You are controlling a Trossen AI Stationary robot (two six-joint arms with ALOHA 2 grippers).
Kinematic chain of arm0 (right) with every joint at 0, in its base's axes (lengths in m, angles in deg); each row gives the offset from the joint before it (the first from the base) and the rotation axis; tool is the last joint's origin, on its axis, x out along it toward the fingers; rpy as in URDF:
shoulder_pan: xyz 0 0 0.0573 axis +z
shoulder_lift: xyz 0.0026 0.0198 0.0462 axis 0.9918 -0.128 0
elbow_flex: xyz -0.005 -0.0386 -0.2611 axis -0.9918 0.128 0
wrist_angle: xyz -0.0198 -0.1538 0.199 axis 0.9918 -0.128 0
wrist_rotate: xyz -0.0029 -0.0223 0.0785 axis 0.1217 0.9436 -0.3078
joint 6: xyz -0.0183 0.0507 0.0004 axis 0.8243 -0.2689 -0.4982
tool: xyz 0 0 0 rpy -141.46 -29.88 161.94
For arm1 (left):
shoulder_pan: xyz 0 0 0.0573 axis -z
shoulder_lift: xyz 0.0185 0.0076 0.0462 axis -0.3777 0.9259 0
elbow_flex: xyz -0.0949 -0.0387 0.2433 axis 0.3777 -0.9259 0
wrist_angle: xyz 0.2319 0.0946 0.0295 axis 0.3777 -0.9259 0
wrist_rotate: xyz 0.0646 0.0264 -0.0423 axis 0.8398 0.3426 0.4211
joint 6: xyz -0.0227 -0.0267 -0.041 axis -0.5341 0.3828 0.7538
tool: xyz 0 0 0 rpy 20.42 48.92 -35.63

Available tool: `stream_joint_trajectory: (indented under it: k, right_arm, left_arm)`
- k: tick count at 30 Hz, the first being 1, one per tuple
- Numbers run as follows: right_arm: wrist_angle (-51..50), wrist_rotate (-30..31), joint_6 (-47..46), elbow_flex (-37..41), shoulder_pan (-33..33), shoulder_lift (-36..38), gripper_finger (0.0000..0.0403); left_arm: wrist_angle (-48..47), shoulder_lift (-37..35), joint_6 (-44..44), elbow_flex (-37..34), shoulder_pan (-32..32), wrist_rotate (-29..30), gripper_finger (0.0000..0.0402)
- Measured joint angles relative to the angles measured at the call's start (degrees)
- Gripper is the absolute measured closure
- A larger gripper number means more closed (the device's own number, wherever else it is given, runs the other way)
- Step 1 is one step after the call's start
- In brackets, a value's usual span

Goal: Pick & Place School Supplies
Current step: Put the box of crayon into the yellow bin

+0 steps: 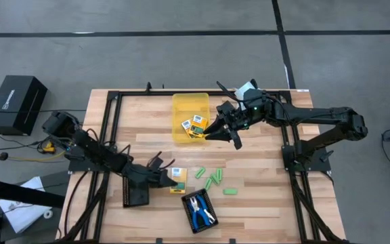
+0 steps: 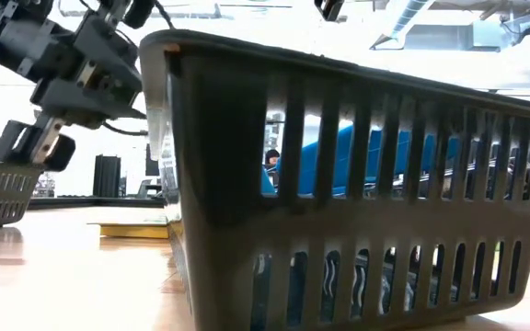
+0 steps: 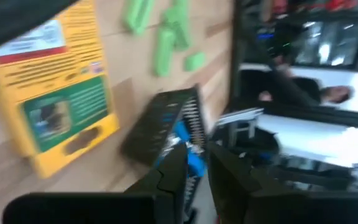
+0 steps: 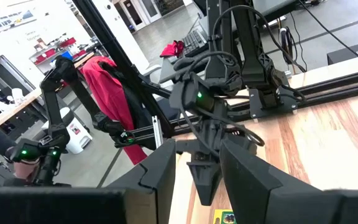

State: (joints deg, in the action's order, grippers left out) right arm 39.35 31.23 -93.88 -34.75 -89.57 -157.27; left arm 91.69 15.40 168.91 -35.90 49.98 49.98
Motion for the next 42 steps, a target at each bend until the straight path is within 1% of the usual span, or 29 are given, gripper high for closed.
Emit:
stream_joint_trajectory:
  k: [3,9,13,17,22,26,35,40,42]
  right_arm:
    - [0.0,0.0,0.0,0.0,0.0,0.0,0.0285]
    - [0.0,0.0,0.0,0.0,-0.9,0.0,0.0285]
    - [0.0,-1.4,0.1,0.0,-1.7,0.0,0.0285]
    - [0.0,-1.5,0.2,0.0,-1.9,0.0,0.0285]
    - [0.0,-1.5,0.2,0.0,-2.2,0.0,0.0285]
    - [0.0,-1.5,0.7,0.0,-2.3,0.0,0.0285]
    - [0.0,-1.7,0.9,0.0,-2.3,0.0,0.0285]
    - [0.0,-3.0,0.9,0.0,-2.3,0.0,0.0285]
    - [-0.1,-3.0,0.9,0.0,-2.3,0.0,0.0285]
  left_arm:
    - [-1.8,0.0,0.1,0.0,0.0,-0.5,0.0328]
    - [-10.8,0.1,2.3,0.0,0.1,-6.2,0.0323]
    - [-10.8,0.1,3.1,0.0,0.0,-6.4,0.0325]
    - [-10.8,0.1,4.1,0.0,0.0,-6.8,0.0324]
    - [-11.4,1.2,5.5,0.0,0.0,-9.0,0.0324]
    - [-9.9,3.8,6.3,0.0,0.0,-10.5,0.0324]
    - [-1.6,11.3,7.9,0.4,0.1,-10.7,0.0324]
    - [-0.4,12.2,8.3,0.4,0.1,-10.8,0.0324]
    - [-0.5,12.2,8.1,0.4,0.1,-12.4,0.0324]
